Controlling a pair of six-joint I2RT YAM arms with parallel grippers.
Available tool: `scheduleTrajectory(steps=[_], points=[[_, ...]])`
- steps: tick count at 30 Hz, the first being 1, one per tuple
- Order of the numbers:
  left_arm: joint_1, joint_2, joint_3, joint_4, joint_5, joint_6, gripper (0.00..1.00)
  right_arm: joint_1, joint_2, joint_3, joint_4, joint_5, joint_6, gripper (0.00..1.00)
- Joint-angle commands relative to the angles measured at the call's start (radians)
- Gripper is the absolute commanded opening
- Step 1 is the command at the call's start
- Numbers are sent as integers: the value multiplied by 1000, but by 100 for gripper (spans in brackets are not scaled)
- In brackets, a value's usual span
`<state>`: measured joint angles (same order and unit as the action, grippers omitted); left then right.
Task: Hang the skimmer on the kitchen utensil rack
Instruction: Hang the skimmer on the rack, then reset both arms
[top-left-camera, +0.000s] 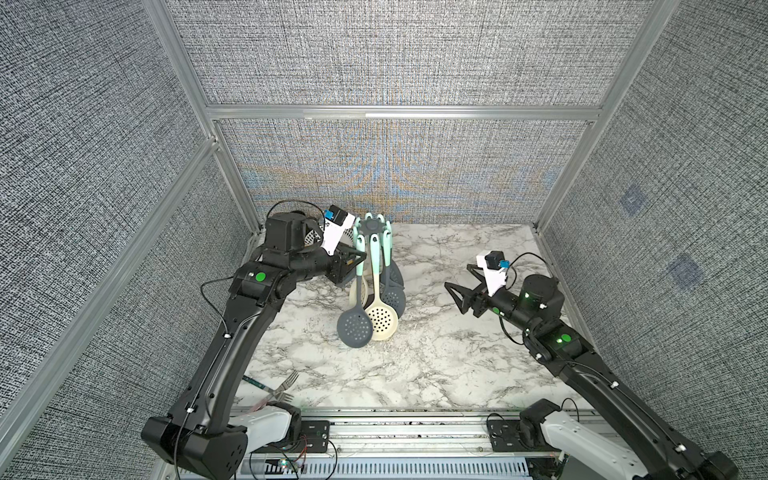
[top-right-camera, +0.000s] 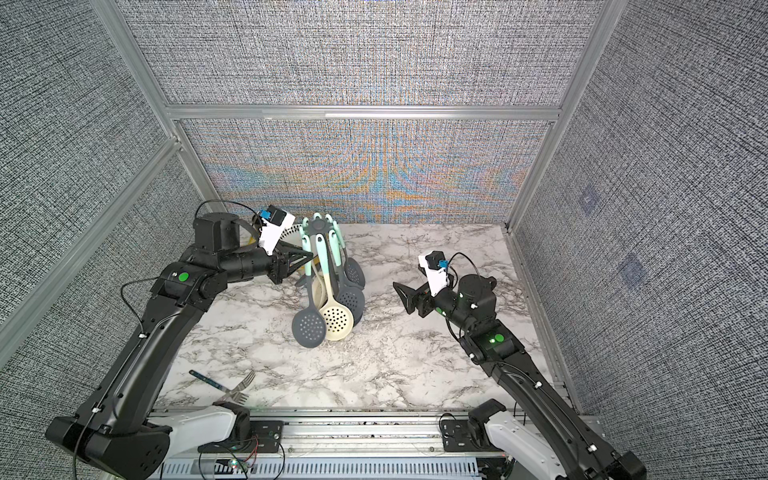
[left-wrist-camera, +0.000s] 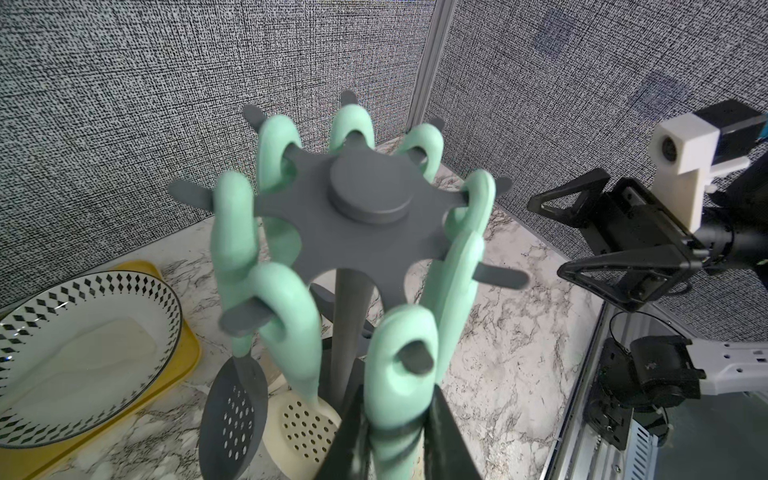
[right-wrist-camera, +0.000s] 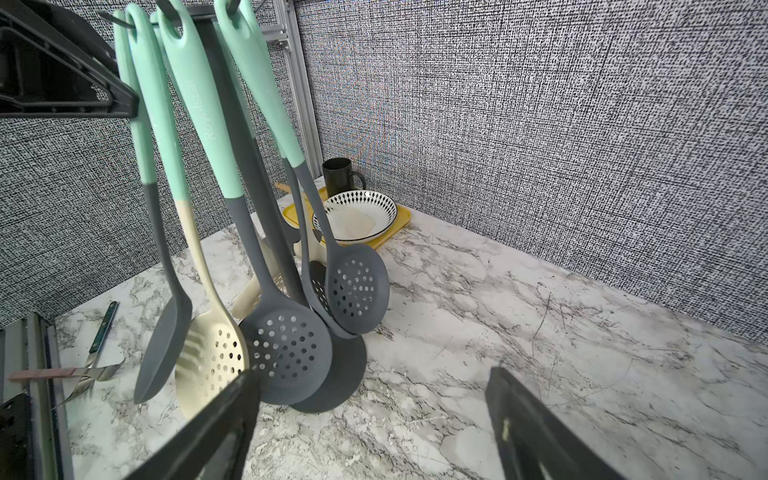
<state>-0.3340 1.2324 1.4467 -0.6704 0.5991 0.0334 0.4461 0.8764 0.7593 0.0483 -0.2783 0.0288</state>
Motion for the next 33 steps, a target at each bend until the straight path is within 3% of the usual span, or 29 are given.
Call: scheduleTrajectory(steps=[1, 3, 6, 7, 10, 16, 20, 23, 24, 26, 29, 33], points=[[2, 5, -5, -38, -49, -3, 36, 0, -1, 3, -2, 2, -4, 88], [1, 2, -2, -36, -57, -5, 51, 1, -1, 5, -4, 2, -5, 88], [2, -14, -2, -38, -73, -4, 65, 2, -1, 6, -3, 2, -4, 88], [3, -22, -3, -40, -76, -2, 79, 1, -1, 5, -3, 1, -5, 88], [3, -67, -21, -44, -90, -2, 99, 1, -3, 9, -8, 18, -7, 88], [3, -323, -217, 75, -208, -40, 99, -1, -17, -28, 16, 235, 87, 91], [3, -552, -482, 282, -489, -161, 99, -45, 22, -65, 48, 427, 140, 96], [3, -634, -667, 410, -774, -268, 99, -152, 69, -106, 110, 458, 164, 99], [3, -639, -715, 441, -867, -296, 99, -183, 88, -114, 130, 462, 167, 99], [3, -613, -820, 567, -947, -250, 99, -249, 141, -120, 159, 469, 168, 99], [10, -473, -886, 714, -1079, -190, 99, -322, 232, -116, 182, 459, 139, 99], [72, -249, -918, 892, -1136, -102, 99, -367, 330, -178, 330, 465, 53, 99]])
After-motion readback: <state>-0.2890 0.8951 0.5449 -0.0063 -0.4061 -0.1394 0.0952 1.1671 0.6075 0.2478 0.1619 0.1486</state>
